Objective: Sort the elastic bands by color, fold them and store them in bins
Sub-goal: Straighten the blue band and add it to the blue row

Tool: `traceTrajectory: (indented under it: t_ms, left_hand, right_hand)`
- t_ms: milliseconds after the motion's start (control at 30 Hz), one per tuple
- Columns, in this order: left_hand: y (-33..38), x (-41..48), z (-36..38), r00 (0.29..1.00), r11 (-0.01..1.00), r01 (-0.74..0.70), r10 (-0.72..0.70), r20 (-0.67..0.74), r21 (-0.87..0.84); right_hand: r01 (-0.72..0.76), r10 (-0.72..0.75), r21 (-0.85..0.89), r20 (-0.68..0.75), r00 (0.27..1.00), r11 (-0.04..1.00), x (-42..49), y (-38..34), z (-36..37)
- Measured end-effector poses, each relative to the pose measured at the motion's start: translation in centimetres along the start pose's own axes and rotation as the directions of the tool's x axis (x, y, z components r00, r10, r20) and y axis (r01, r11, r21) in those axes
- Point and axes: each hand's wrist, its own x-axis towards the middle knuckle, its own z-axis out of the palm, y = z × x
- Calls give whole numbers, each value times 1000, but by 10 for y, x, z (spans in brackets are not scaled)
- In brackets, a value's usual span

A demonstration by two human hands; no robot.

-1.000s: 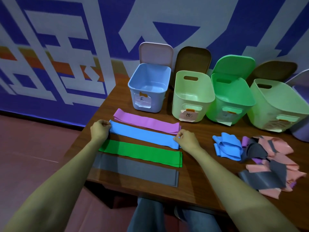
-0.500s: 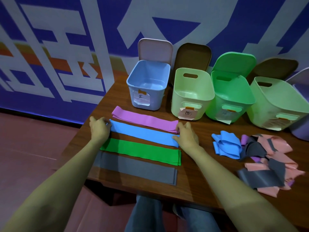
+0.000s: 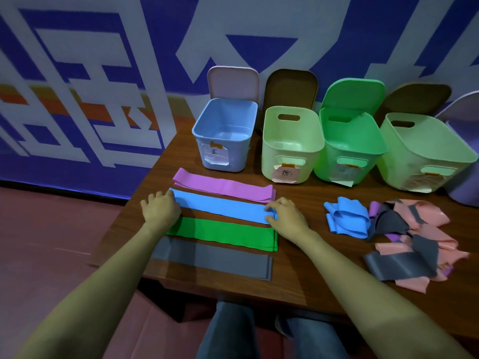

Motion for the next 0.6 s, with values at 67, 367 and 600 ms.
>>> traceTrajectory:
  t_ms: [67,367,600]
  left_hand:
    - [5,-6,0,1000,999,2,-3,31,35]
    - [110,-86,-1,935,924,-345,325,-142,-162]
    - [232,-156,2,731,620,-681,611,-305,-391]
  right_hand:
    - [3,-3,2,-10,1000,1000,-2,0,0]
    - [58,-54,11,-213,976,998,-30,17,-33]
    - [-22,41,39,-597,801,999,-87,98,-77]
